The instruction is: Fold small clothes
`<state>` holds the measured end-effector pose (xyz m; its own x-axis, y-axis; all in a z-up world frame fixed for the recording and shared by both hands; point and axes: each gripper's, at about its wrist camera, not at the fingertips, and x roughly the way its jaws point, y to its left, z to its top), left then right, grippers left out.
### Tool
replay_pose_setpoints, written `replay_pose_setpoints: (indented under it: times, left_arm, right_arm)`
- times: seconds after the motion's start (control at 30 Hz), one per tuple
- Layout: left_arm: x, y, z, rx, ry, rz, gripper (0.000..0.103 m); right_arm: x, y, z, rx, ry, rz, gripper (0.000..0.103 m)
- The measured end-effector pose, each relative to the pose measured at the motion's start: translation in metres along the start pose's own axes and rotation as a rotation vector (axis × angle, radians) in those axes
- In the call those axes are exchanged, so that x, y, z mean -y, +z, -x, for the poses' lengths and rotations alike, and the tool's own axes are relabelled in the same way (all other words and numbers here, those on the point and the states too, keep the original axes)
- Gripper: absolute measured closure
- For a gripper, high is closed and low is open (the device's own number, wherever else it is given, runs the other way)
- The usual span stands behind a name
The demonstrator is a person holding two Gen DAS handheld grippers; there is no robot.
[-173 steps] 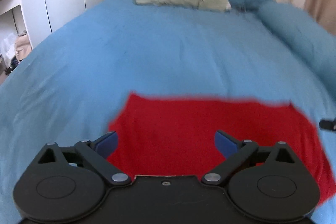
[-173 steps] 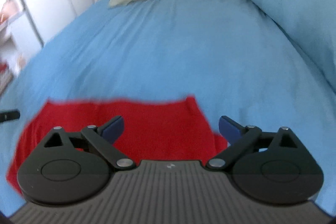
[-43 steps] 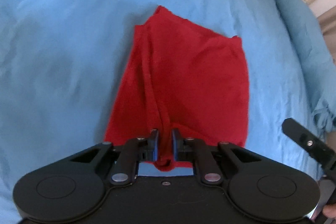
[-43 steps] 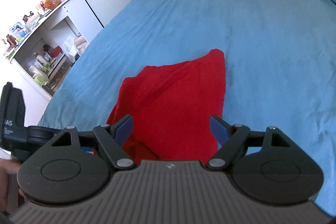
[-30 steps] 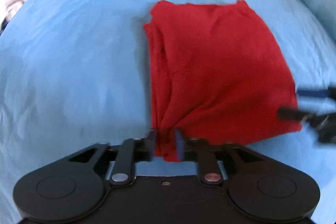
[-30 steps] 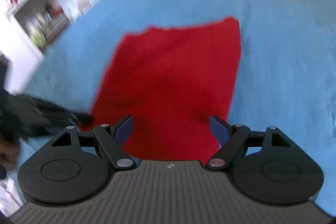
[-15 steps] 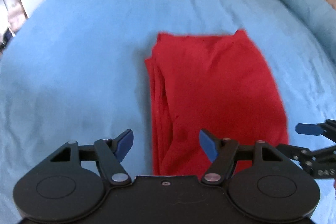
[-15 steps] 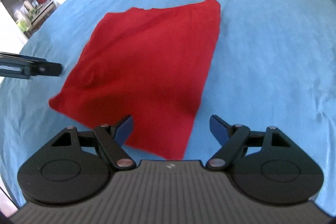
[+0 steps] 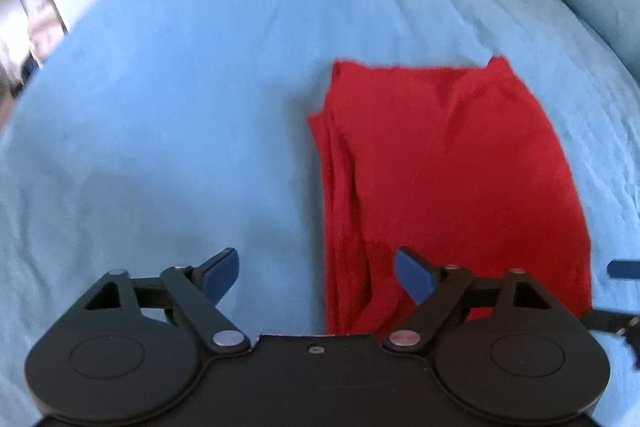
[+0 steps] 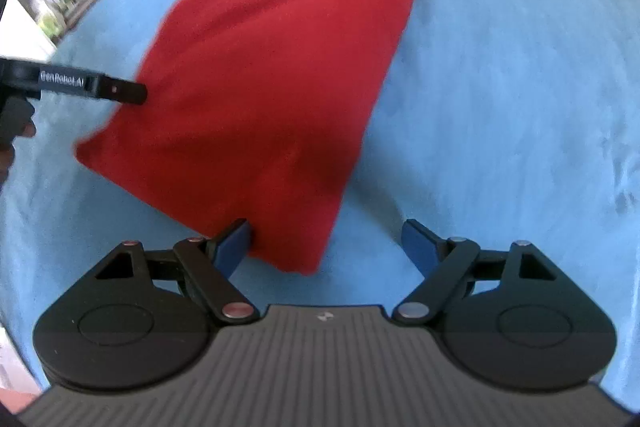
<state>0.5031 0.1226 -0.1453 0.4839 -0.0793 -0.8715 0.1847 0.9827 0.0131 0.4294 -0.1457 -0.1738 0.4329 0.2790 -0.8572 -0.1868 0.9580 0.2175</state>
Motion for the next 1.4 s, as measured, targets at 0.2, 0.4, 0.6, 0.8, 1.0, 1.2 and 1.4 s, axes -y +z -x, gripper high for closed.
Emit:
replay_pose_setpoints:
  times: [0.2,0.4,0.6,0.8,1.0,1.2,1.4]
  left_arm:
    - [0.001,0.033,-0.008,0.024,-0.029,-0.018,0.000]
    - [0.006,0.034,-0.034,0.001,-0.093,0.036,0.001]
    - [0.005,0.030,-0.059,-0.027,-0.169,0.077,0.010]
    - [-0.004,0.028,-0.075,-0.088,-0.293,0.149,0.023]
    - [-0.008,0.026,-0.082,-0.115,-0.379,0.227,0.054]
    - [0.006,0.031,-0.051,-0.069,-0.331,0.191,0.078]
    - [0.036,0.027,0.016,0.017,-0.353,0.122,0.078]
  right_arm:
    - [0.017,0.043,0.025,0.032,0.101,-0.150,0.003]
    - [0.047,0.067,0.005,0.051,0.166,-0.334,0.003]
    - [0.055,0.065,-0.024,0.016,0.164,-0.383,0.006]
    - [0.061,0.068,-0.049,0.023,0.192,-0.446,0.007]
    - [0.054,0.079,-0.062,0.002,0.201,-0.440,0.037]
    - [0.032,0.087,-0.043,0.044,0.143,-0.343,0.063]
    - [0.024,0.088,0.011,0.155,0.138,-0.300,0.065]
